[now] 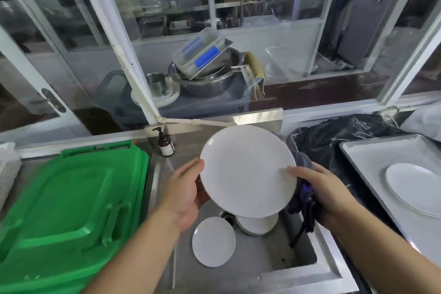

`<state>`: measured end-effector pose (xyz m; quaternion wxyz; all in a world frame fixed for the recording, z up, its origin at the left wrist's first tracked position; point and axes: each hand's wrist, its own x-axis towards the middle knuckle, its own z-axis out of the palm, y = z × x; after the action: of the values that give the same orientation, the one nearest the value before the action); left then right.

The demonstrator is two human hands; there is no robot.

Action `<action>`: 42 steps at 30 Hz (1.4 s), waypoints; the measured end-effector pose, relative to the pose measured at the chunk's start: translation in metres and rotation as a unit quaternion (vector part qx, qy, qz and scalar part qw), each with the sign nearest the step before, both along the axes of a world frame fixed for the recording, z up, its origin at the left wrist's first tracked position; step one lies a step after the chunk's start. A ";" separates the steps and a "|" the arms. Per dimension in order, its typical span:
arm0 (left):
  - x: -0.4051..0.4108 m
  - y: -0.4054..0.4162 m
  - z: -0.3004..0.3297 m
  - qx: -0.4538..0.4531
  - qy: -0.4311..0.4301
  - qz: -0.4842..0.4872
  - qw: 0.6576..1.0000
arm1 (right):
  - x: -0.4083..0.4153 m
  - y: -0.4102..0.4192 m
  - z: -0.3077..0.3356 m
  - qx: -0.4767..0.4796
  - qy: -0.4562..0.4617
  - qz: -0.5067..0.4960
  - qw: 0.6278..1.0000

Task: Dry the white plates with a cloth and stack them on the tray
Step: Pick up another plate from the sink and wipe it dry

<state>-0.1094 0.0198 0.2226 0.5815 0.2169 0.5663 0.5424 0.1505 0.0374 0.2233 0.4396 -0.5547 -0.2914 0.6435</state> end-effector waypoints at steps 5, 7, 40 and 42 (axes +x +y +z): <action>0.014 -0.003 -0.014 -0.012 -0.029 -0.097 0.995 | 0.017 -0.040 -0.005 -0.002 0.016 -0.094 0.995; 0.024 -0.005 -0.022 -0.026 -0.024 -0.133 0.990 | 0.024 -0.061 -0.008 -0.001 0.009 -0.126 0.992; 0.542 -0.178 -0.046 -0.066 -0.007 -0.469 0.881 | 0.473 -0.393 -0.042 -0.011 -0.039 -0.431 0.902; 0.570 -0.184 -0.046 -0.076 0.002 -0.470 0.879 | 0.500 -0.400 -0.043 -0.012 -0.042 -0.436 0.899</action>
<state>0.4610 -0.1637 0.1768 0.7815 0.4140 0.4382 0.1605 0.6502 -0.3628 0.1800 0.6570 -0.6581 -0.0309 0.3664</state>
